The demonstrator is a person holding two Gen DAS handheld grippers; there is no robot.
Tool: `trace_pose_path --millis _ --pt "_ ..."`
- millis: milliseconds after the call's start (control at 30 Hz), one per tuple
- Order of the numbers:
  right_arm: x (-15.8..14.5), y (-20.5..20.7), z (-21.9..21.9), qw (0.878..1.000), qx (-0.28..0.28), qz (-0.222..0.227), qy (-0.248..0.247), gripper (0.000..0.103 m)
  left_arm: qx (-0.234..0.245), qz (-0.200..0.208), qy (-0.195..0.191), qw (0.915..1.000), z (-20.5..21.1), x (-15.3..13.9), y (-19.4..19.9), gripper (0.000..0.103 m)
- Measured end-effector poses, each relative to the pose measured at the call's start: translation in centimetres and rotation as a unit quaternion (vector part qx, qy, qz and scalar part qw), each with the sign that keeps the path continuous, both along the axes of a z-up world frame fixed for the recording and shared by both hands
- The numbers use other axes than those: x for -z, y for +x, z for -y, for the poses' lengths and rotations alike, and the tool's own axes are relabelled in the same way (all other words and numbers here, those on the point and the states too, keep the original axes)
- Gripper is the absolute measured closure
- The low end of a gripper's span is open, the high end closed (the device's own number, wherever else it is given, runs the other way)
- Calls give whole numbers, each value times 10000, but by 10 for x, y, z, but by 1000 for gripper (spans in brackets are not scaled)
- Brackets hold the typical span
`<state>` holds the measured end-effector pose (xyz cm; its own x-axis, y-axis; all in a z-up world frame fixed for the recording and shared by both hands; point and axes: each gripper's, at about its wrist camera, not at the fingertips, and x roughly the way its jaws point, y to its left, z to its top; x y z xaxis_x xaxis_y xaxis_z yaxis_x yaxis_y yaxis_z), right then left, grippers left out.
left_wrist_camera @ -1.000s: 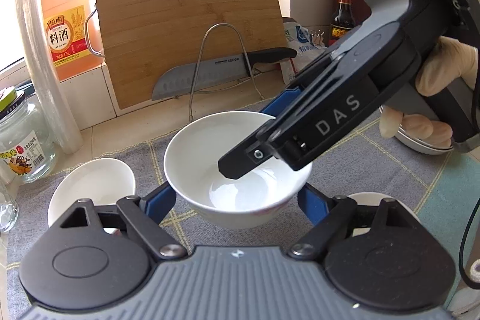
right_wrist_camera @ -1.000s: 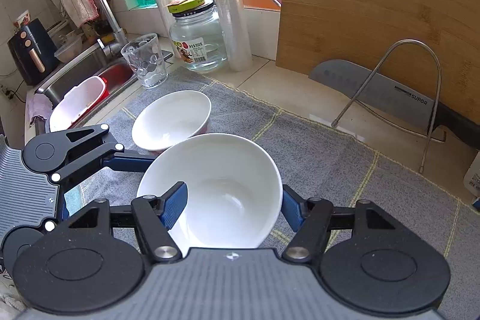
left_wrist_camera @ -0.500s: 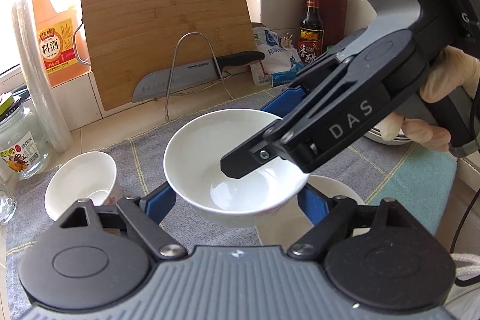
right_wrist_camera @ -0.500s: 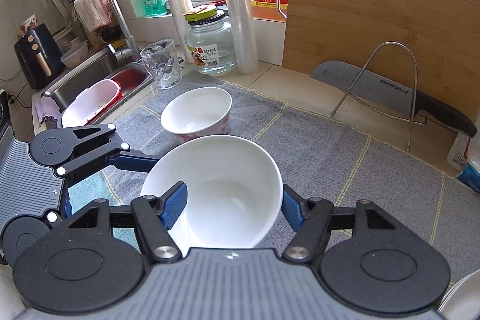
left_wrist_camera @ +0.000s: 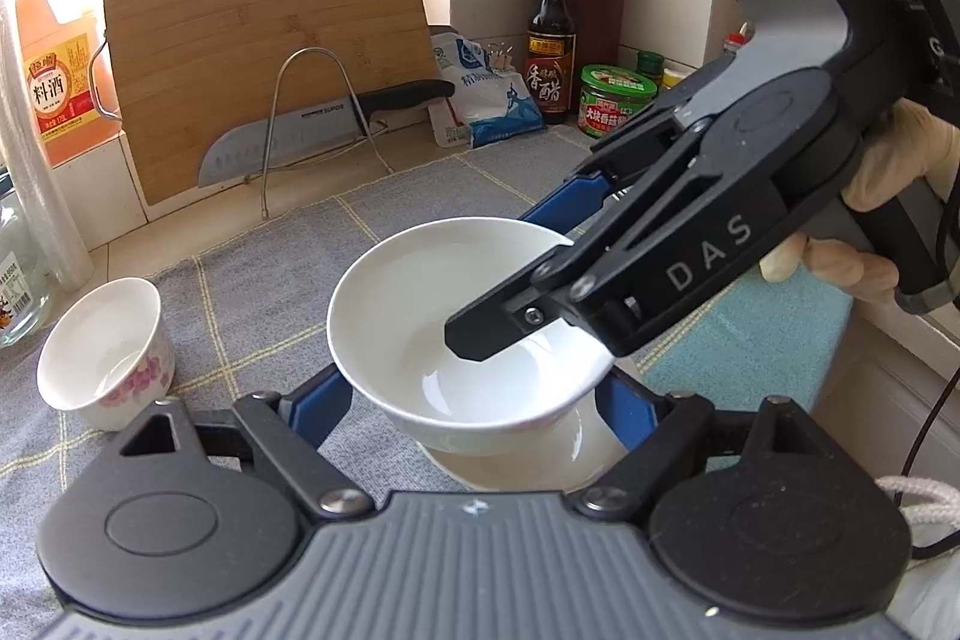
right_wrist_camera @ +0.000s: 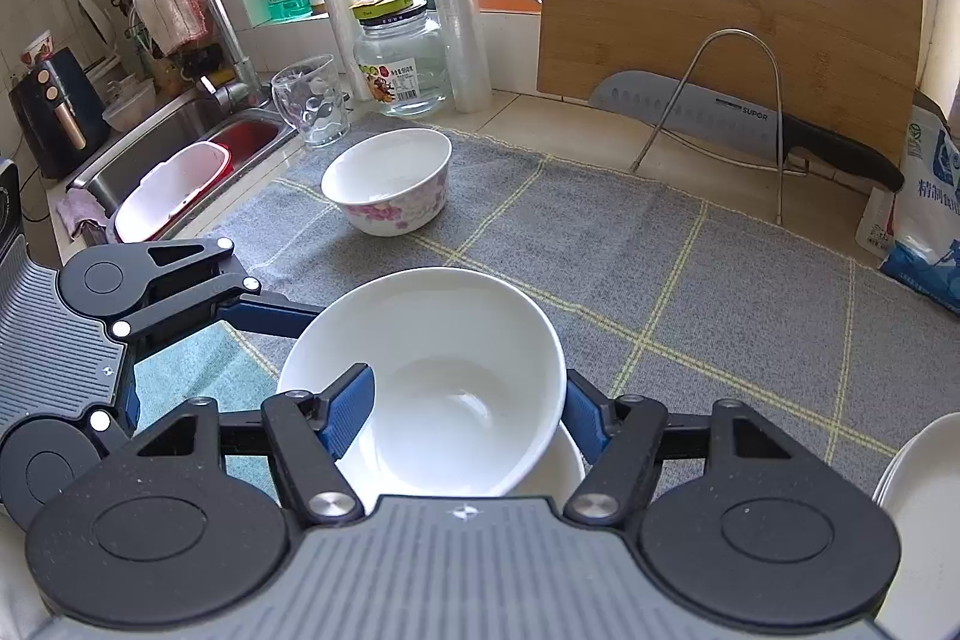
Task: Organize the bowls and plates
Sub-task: 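Lift and carry the grasped bowl with the right tool, then lower the white bowl into the pink-flowered bowl and open the right tool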
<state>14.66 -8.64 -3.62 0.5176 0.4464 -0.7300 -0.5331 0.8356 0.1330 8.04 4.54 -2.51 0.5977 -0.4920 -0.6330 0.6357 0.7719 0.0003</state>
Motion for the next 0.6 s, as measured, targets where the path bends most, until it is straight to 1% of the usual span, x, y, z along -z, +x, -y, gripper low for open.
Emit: trace_pose_path --millis 300,600 --pt "12 -12 6 9998 79 -126 -107 31 123 -200 45 9997 7 11 -4 15" --pt "18 -13 9 9997 92 -193 -147 31 130 -310 120 9994 14 16 -3 15"
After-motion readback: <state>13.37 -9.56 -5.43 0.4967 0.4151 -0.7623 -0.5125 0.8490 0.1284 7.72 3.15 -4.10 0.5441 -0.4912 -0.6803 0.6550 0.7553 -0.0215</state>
